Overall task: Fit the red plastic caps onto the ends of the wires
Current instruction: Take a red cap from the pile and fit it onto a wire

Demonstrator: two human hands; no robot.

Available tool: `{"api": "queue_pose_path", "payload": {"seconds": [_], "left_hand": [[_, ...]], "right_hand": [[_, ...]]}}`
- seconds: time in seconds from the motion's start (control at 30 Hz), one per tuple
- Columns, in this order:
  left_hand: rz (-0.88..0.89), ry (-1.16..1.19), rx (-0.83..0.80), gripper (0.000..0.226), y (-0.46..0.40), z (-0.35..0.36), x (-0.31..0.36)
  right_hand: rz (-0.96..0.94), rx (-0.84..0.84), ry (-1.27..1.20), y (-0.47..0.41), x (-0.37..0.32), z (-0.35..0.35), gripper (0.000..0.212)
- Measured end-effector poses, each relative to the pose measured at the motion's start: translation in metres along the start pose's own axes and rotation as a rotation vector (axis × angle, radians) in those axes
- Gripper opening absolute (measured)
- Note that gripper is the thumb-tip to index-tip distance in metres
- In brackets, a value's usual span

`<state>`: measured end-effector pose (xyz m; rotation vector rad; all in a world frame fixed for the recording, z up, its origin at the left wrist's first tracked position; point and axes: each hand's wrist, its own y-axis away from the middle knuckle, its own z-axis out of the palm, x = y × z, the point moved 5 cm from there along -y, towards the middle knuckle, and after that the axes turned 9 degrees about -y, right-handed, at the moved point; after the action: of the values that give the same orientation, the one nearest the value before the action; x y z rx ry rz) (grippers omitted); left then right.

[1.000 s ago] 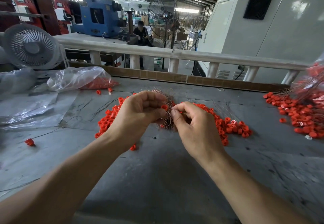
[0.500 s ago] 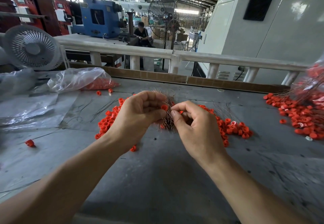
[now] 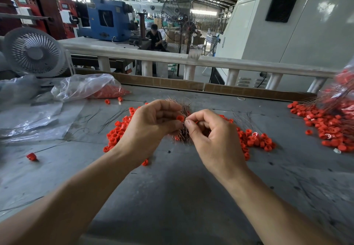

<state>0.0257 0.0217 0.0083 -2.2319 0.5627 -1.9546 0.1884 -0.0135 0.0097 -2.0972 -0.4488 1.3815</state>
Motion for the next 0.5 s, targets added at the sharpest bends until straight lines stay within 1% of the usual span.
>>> {"api": "queue_pose_path", "payload": {"seconds": [0.17,0.4,0.5], "left_hand": [[-0.002,0.027,-0.033,0.024,0.001,0.0028,0.0032],[-0.069,0.161,-0.062,0.023,0.0021,0.0055,0.0011],[-0.135,0.247,-0.073,0.025,0.0022,0.0066,-0.002]], "right_hand": [[-0.001,-0.008,0.004,-0.0005,0.0018,-0.0006,0.007],[-0.014,0.002,0.001,-0.0015,0.0038,-0.001,0.008],[-0.035,0.0,-0.005,-0.0015,0.0018,-0.0014,0.009]]}}
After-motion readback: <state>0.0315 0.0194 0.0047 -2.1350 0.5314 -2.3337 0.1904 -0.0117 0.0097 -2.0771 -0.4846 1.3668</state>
